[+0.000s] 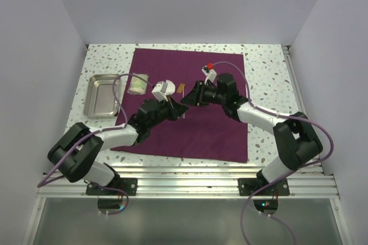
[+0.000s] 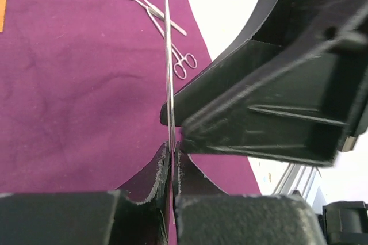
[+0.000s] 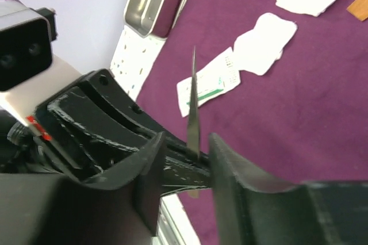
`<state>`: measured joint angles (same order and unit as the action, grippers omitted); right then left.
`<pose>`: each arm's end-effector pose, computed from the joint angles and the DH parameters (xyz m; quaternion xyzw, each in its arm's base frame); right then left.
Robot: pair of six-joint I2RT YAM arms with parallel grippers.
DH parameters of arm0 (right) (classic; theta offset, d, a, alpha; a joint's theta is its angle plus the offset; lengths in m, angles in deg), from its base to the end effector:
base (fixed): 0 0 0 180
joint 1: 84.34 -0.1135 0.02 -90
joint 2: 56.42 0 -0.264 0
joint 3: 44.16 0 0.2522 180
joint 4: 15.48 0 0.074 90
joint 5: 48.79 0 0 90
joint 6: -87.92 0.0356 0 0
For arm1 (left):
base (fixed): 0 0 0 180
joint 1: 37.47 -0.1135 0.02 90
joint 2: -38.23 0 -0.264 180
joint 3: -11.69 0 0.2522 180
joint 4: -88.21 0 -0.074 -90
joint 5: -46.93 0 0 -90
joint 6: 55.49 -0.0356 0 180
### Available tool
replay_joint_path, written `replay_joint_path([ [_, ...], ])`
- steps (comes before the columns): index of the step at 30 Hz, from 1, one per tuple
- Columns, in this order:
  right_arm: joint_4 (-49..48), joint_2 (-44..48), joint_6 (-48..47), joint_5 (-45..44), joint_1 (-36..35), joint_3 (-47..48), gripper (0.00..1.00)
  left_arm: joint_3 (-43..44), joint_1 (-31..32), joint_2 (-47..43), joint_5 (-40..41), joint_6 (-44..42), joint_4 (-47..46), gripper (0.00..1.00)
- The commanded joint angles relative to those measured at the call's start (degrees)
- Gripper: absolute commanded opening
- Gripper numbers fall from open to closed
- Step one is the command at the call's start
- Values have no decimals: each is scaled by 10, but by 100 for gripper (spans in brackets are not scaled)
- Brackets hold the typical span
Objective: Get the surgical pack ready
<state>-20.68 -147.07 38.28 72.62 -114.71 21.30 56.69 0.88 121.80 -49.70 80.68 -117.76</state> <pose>0.2920 0.1926 0.2345 -0.0860 0.7990 0.5004 0.3220 0.2283 -0.1859 0.1947 -0.0171 0.7798 -0.4532 0.4316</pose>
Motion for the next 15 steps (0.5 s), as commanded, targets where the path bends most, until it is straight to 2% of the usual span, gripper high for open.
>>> replay_joint_path([
  [1,-28,34,5,-4,-4,-2,43,-7,3,-4,28,-3,-17,0],
  [5,-3,52,-15,-34,-2,-1,60,-10,1,-31,65,-18,36,0],
  [9,30,80,-39,-71,-3,2,63,-17,-41,-82,94,-27,113,0],
  [12,44,97,-49,-88,-1,-4,63,-17,-120,-124,86,-48,187,0],
  [14,52,101,-56,-88,1,-6,63,21,-177,-147,100,-107,291,0],
  [15,59,102,-61,-87,2,-6,63,44,-206,-148,120,-124,392,0],
])
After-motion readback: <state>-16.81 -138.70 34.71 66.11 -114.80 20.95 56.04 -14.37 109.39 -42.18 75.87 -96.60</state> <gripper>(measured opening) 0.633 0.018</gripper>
